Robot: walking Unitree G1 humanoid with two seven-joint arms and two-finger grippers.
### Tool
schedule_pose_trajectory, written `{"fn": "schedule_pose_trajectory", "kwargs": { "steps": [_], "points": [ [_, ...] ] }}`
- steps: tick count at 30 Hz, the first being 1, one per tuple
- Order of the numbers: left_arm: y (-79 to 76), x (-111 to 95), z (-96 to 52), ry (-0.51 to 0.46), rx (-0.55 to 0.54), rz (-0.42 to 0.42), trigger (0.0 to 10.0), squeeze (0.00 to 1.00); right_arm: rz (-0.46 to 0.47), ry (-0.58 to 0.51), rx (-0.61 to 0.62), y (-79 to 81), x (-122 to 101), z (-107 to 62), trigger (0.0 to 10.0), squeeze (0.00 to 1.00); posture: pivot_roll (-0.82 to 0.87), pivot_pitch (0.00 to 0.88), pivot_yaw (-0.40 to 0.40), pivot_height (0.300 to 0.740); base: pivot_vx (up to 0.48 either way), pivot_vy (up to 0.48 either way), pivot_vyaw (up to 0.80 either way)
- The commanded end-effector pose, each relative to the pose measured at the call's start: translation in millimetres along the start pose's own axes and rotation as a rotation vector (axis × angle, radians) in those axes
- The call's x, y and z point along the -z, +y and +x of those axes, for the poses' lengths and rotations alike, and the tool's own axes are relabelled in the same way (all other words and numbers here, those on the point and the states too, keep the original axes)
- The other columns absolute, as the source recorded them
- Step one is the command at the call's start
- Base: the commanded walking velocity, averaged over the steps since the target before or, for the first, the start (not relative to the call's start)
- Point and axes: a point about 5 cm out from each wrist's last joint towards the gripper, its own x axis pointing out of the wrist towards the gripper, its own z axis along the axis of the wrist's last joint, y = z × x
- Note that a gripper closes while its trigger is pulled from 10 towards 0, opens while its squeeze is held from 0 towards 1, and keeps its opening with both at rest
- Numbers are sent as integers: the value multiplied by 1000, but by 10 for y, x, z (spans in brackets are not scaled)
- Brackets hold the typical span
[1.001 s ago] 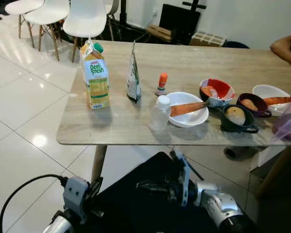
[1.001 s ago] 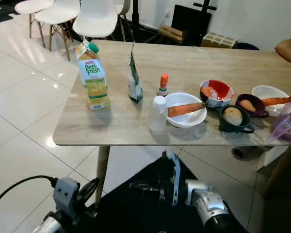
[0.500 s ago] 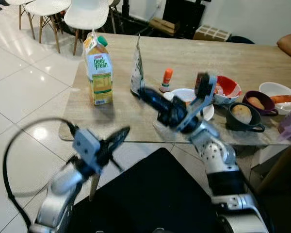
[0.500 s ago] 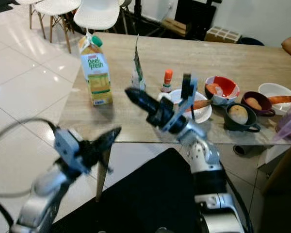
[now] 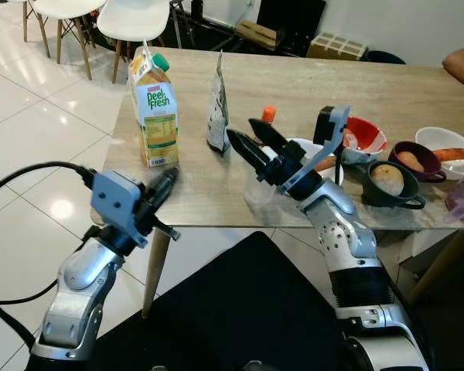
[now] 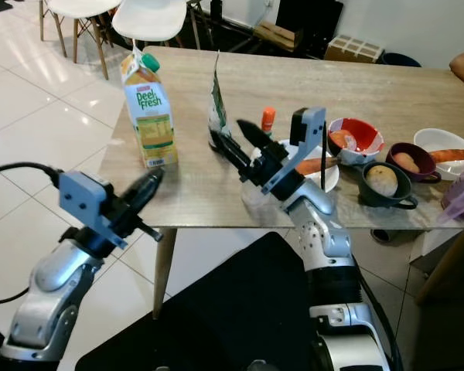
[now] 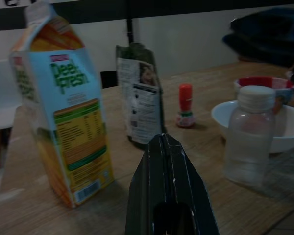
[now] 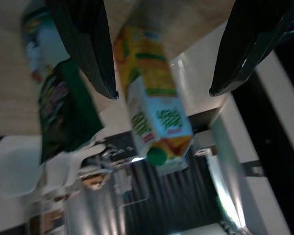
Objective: Restocking fridge
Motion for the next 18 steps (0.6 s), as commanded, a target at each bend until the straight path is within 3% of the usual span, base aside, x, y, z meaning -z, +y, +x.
{"fn": "schedule_pose_trajectory", "kwargs": {
  "steps": [1, 2, 3, 4, 5, 11, 12, 16, 18],
  "points": [
    [4, 8, -3, 20, 0, 18, 10000, 0, -15, -3, 29, -36, 7, -24, 10000, 0, 0, 130, -103, 740, 0, 0, 0],
    [13, 5, 4, 20, -5, 9, 10000, 0, -22, -17, 54, -64, -10, -21, 10000, 0, 0, 130, -104, 740, 0, 0, 0],
    [16, -1, 12, 19, -8, 2, 10000, 0, -27, -30, 76, -91, -26, -23, 10000, 282, 0, 130, -104, 740, 0, 0, 0],
    [16, -1, 12, 19, -8, 2, 10000, 0, -27, -30, 76, -91, -26, -23, 10000, 282, 0, 130, -104, 740, 0, 0, 0],
    [8, -6, 22, 17, -3, -6, 10000, 0, -29, -32, 86, -108, -32, -25, 10000, 1000, -1, 129, -103, 740, 0, 0, 0],
    [-73, -9, 64, 23, 48, -111, 10000, 0, -139, 3, 156, -168, -7, -32, 10000, 953, -8, 125, -106, 740, 0, 0, 0],
    [-141, 0, 75, 46, 114, -121, 10000, 0, -167, 23, 174, -186, 30, -36, 10000, 0, -10, 122, -107, 740, 0, 0, 0],
    [-259, 77, 80, 138, 238, -112, 10000, 0, -257, 82, 208, -226, 115, -59, 10000, 0, -19, 113, -101, 740, 0, 0, 0],
    [-260, 127, 79, 183, 248, -100, 10000, 0, -271, 89, 213, -232, 132, -66, 10000, 0, -21, 112, -101, 740, 0, 0, 0]
  ]
}}
